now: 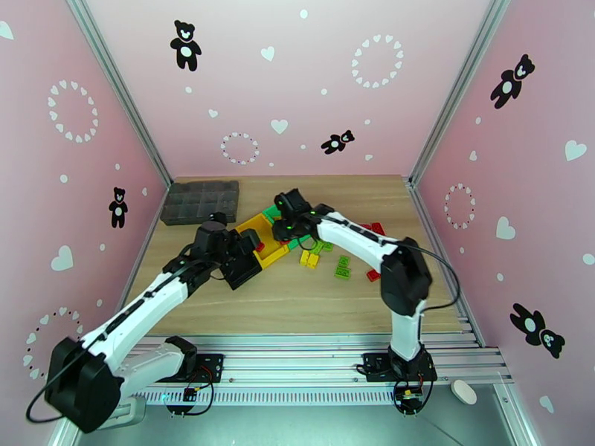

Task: Sort the legos into containers by color

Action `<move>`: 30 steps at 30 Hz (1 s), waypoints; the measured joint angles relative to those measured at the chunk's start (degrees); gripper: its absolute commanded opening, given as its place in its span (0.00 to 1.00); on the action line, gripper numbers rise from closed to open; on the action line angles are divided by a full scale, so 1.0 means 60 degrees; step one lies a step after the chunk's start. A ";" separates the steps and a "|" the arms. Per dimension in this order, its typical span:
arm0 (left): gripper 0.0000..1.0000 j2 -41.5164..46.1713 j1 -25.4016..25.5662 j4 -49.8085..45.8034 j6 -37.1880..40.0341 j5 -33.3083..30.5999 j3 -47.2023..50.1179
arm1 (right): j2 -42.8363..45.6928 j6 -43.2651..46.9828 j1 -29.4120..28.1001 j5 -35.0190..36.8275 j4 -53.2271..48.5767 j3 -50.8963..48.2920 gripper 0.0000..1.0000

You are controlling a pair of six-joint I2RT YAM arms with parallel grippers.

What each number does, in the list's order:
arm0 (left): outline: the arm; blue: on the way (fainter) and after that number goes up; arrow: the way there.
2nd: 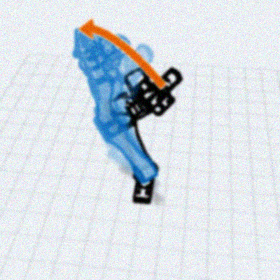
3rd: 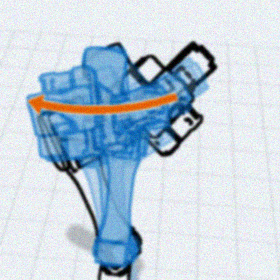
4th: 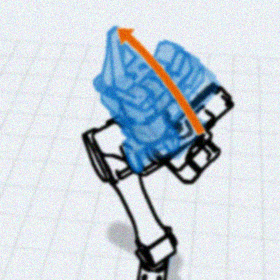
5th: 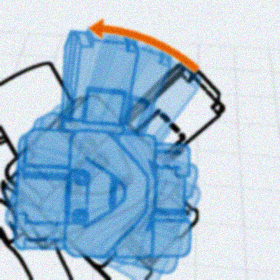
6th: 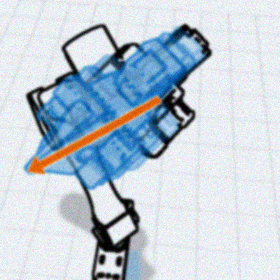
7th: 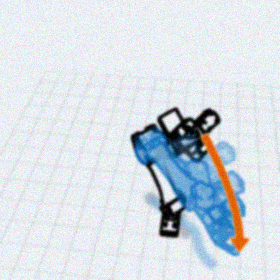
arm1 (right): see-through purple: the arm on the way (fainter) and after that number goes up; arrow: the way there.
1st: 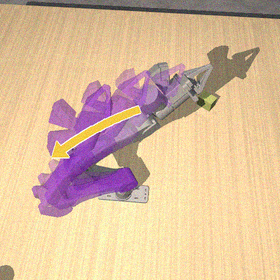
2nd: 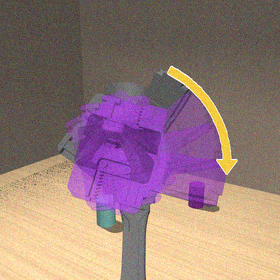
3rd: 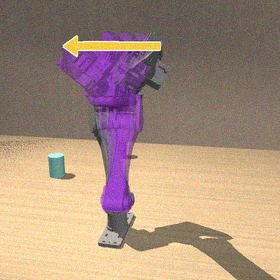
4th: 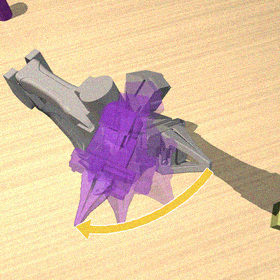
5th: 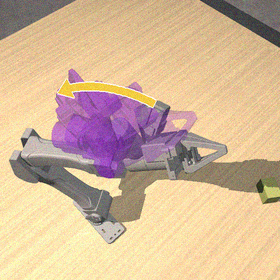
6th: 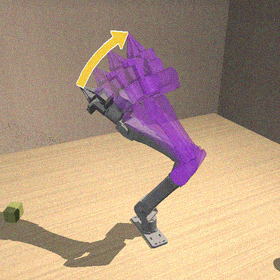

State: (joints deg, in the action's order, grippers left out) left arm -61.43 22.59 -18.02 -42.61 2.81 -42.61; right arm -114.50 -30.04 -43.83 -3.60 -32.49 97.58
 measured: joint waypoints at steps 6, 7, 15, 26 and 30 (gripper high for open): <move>0.98 0.0823 -0.0452 -0.0386 -0.0011 0.0215 0.0495 | -0.1206 -0.0033 -0.0138 -0.0087 -0.0441 0.1632 0.46; 0.98 0.0889 -0.0470 -0.0433 -0.0011 0.0219 0.0525 | -0.1308 -0.0047 -0.0138 -0.0084 -0.0484 0.1781 0.49; 0.98 0.0867 -0.0484 -0.0470 -0.0011 0.0466 0.0525 | -0.1432 0.0018 -0.0131 0.0095 -0.0849 0.2200 0.58; 0.98 -0.0423 0.0852 -0.0386 0.0025 0.0328 -0.0138 | 0.0554 0.0036 0.0514 0.0863 -0.0699 -0.0164 0.62; 0.98 -0.1406 0.1821 -0.0310 0.0117 0.0047 -0.0907 | 0.2065 -0.0080 0.1231 0.1268 -0.0470 -0.1617 0.62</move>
State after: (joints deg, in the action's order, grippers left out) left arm -69.87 33.52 -19.88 -41.91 3.09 -48.05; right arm -102.10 -30.52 -36.45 4.01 -35.31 87.88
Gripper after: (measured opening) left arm 0.984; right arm 0.619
